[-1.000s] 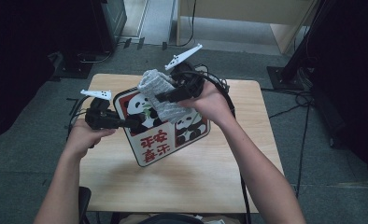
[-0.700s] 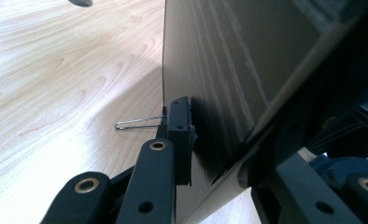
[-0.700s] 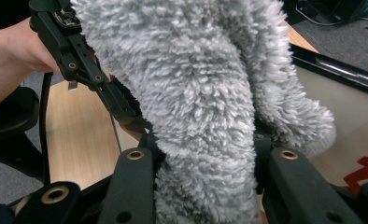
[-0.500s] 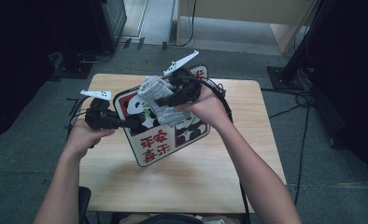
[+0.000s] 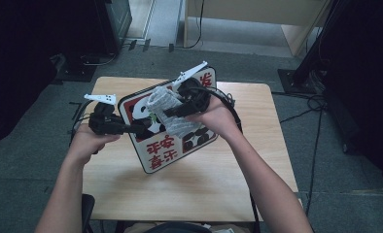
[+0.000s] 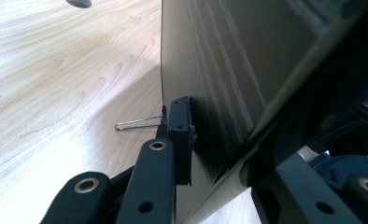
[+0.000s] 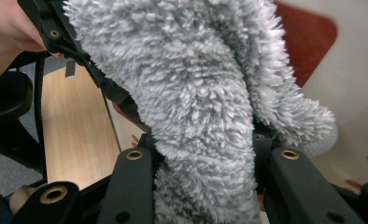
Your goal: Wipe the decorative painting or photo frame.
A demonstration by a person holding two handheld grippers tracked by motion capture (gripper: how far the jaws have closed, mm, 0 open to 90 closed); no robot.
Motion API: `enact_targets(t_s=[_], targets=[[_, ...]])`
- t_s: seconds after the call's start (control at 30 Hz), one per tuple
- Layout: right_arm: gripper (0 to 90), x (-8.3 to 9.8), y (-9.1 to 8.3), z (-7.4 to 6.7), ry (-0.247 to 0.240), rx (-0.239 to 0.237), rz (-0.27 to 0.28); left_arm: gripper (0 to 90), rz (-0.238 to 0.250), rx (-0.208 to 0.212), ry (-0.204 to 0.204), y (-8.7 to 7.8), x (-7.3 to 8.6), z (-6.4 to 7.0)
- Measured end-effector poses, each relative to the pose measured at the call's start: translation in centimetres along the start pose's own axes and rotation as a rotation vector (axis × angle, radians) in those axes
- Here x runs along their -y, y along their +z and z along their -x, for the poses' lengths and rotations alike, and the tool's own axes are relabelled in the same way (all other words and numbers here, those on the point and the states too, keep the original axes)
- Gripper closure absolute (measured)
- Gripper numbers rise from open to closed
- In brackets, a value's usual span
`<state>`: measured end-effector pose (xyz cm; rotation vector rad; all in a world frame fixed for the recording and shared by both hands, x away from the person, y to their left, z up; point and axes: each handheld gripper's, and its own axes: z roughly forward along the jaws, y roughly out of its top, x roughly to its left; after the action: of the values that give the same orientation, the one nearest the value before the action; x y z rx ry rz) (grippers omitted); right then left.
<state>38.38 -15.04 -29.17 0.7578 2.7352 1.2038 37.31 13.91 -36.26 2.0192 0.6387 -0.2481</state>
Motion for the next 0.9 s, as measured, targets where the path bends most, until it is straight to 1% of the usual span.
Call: enact_targets(t_s=[0.17,0.47,0.9], targets=[[65.0,0.7,0.4,0.1,0.006,-0.006,-0.002,75.8,0.001,0.0,0.0,0.0,0.0,0.0],[64.9,2.1,1.3,0.1,0.009,-0.015,-0.026,75.8,-0.001,0.0,0.002,0.0,0.0,0.0],[64.9,3.5,2.2,0.2,0.024,-0.036,-0.028,75.6,0.0,0.001,0.001,0.0,0.0,0.0]])
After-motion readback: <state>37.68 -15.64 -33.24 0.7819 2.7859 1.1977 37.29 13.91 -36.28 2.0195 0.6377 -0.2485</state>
